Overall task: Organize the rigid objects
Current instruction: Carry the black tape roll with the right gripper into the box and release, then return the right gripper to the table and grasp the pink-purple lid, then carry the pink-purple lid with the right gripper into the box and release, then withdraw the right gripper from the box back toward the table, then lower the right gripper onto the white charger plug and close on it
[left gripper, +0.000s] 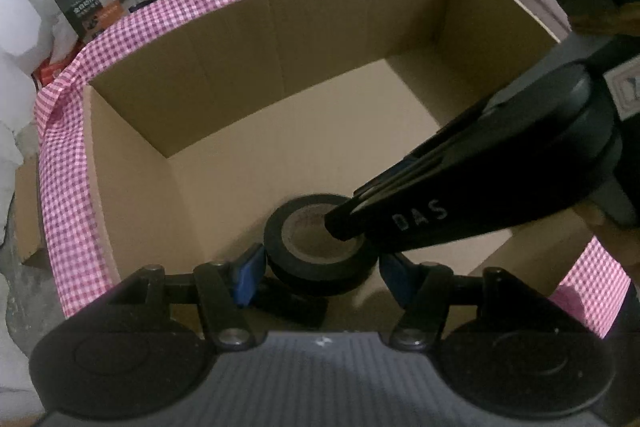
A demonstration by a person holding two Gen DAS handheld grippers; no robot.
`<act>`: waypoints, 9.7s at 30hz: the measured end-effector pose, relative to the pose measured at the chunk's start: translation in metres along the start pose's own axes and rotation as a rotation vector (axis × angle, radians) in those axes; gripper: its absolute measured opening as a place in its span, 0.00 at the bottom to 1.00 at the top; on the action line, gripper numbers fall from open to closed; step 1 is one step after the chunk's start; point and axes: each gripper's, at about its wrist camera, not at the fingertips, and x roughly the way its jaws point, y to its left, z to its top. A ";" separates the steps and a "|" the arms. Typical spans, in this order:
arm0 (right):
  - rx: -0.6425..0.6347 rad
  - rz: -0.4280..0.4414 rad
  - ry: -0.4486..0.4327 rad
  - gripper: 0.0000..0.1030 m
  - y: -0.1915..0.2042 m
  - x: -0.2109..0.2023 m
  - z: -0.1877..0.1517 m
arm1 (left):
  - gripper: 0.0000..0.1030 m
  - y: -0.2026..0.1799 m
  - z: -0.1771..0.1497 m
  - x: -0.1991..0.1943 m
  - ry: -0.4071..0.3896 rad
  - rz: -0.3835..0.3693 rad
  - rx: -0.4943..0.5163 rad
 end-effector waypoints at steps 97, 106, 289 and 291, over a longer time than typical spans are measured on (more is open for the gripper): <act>0.130 -0.029 -0.366 0.37 -0.050 -0.039 -0.281 | 0.74 -0.172 -0.175 -0.003 -0.292 -0.002 0.224; 0.121 -0.034 -0.365 0.29 -0.051 -0.035 -0.281 | 0.71 -0.176 -0.172 0.005 -0.320 0.030 0.232; 0.110 0.174 -0.368 0.39 -0.030 -0.034 -0.293 | 0.60 -0.155 -0.224 -0.018 -0.454 0.032 0.114; 0.122 0.174 -0.374 0.39 -0.032 -0.033 -0.293 | 0.59 -0.153 -0.219 -0.016 -0.455 0.038 0.112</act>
